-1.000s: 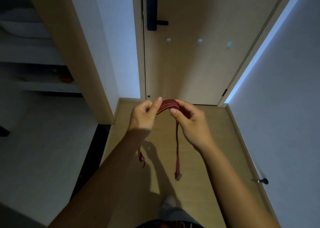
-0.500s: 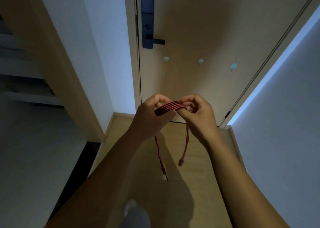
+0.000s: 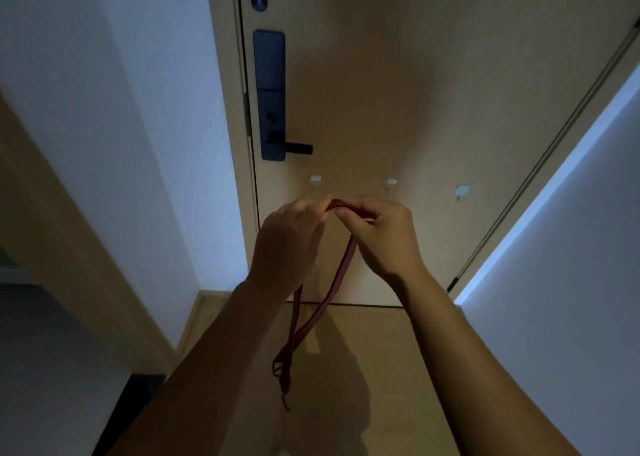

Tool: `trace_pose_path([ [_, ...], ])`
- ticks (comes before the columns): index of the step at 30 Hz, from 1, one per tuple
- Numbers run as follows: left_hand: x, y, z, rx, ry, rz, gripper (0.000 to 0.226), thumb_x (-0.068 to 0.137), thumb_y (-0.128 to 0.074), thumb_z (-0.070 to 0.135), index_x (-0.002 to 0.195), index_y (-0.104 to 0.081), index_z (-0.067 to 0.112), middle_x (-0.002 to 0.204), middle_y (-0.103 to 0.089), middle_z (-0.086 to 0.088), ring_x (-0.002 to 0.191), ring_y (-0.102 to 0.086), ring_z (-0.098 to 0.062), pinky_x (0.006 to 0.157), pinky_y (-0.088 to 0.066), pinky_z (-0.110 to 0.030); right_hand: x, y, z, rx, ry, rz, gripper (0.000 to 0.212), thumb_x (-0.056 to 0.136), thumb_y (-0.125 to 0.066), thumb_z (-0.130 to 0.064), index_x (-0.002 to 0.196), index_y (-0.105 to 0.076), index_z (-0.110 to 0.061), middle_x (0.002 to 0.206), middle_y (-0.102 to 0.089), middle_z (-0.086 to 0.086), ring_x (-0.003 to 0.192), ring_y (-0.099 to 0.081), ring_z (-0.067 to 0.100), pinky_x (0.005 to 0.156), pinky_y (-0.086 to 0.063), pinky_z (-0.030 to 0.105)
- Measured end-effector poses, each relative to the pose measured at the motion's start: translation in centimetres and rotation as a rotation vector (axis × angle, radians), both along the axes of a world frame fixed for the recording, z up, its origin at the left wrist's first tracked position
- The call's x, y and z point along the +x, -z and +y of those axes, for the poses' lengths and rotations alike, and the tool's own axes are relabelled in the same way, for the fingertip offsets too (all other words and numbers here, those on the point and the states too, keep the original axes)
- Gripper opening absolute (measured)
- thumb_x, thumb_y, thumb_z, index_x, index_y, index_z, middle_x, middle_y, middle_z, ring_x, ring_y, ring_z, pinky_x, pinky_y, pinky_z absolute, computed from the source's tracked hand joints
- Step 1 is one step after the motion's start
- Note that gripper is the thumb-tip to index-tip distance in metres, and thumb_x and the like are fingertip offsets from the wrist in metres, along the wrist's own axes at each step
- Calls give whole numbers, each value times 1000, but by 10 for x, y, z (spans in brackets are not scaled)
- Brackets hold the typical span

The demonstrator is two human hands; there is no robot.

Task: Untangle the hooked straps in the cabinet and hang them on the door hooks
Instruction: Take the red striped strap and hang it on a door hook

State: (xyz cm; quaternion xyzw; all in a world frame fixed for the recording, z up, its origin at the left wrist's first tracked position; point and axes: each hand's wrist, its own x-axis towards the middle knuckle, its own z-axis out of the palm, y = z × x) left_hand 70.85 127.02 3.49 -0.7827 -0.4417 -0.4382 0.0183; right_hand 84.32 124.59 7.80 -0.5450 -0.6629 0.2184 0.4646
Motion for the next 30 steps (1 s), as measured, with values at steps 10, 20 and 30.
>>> trace_pose_path([
  [10,2,-51,143,-54,33,-205,33,94,-40,17,111,-63,-1,99,-69,-18,88,-64,-20,80,-44,-17,-16,-26,146,215,159,-122,21,93,-52,-13,105,-69,-11,89,-53,-5,83,-48,8,77,-37,5],
  [20,14,-120,295,102,7,-360,31,94,-42,18,106,-65,2,94,-65,-5,85,-58,-13,71,-39,-7,24,-78,294,565,330,-264,24,82,-50,-1,98,-68,1,93,-69,19,82,-66,33,74,-52,35],
  [30,46,-194,387,254,68,-344,22,90,-52,7,101,-70,6,89,-71,-5,85,-60,-8,70,-47,-16,19,-128,402,441,35,233,20,87,-61,-15,105,-69,-18,80,-60,-22,68,-58,-11,63,-41,2],
])
